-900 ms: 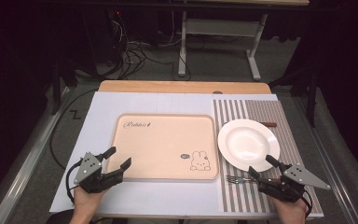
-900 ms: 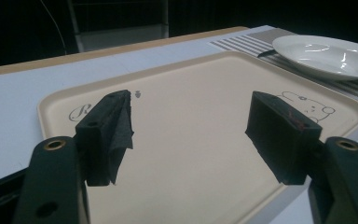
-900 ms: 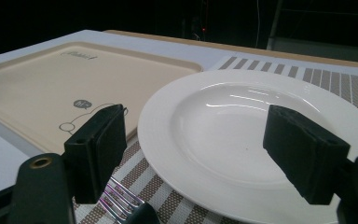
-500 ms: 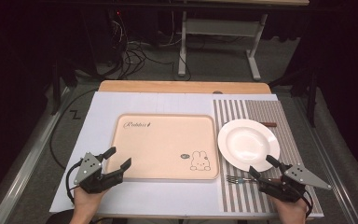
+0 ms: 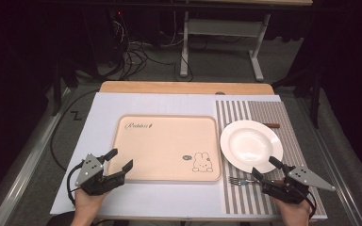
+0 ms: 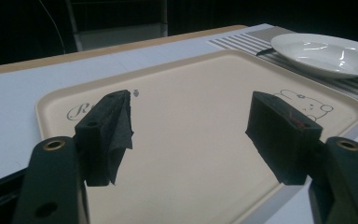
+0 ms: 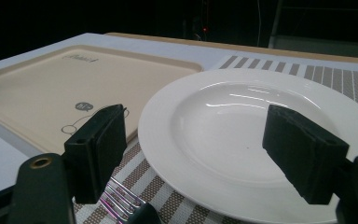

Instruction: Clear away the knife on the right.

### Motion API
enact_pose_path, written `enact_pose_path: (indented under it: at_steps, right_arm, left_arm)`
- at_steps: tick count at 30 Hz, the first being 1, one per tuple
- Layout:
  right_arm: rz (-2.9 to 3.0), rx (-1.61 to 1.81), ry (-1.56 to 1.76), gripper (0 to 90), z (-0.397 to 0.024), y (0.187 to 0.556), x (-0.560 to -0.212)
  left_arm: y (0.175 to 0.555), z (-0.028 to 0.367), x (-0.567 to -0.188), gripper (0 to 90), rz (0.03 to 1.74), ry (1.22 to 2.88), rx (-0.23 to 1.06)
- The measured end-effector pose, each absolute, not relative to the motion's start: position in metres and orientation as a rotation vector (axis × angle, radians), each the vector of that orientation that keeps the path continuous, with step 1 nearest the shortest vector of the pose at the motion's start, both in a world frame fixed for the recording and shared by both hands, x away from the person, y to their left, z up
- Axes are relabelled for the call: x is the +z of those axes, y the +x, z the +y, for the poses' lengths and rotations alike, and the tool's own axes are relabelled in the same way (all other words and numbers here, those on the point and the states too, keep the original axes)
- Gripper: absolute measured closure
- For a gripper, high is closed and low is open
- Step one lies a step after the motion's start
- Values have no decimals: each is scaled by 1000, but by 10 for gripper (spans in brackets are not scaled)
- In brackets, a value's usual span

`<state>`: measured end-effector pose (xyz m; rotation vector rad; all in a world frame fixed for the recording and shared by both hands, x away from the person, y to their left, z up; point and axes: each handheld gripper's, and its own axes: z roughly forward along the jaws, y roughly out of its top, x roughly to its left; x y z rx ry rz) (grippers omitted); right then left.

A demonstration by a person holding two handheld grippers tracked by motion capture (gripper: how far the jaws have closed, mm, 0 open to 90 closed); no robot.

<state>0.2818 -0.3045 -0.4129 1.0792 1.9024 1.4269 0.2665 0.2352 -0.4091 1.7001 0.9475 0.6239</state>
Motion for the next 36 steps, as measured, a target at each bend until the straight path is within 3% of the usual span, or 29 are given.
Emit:
enact_pose_path:
  at_steps: [36]
  right_arm:
    - [1918, 1395, 1108, 234, -299, 297, -398]
  left_arm:
    - [266, 235, -409, 312, 955, 1691, 634]
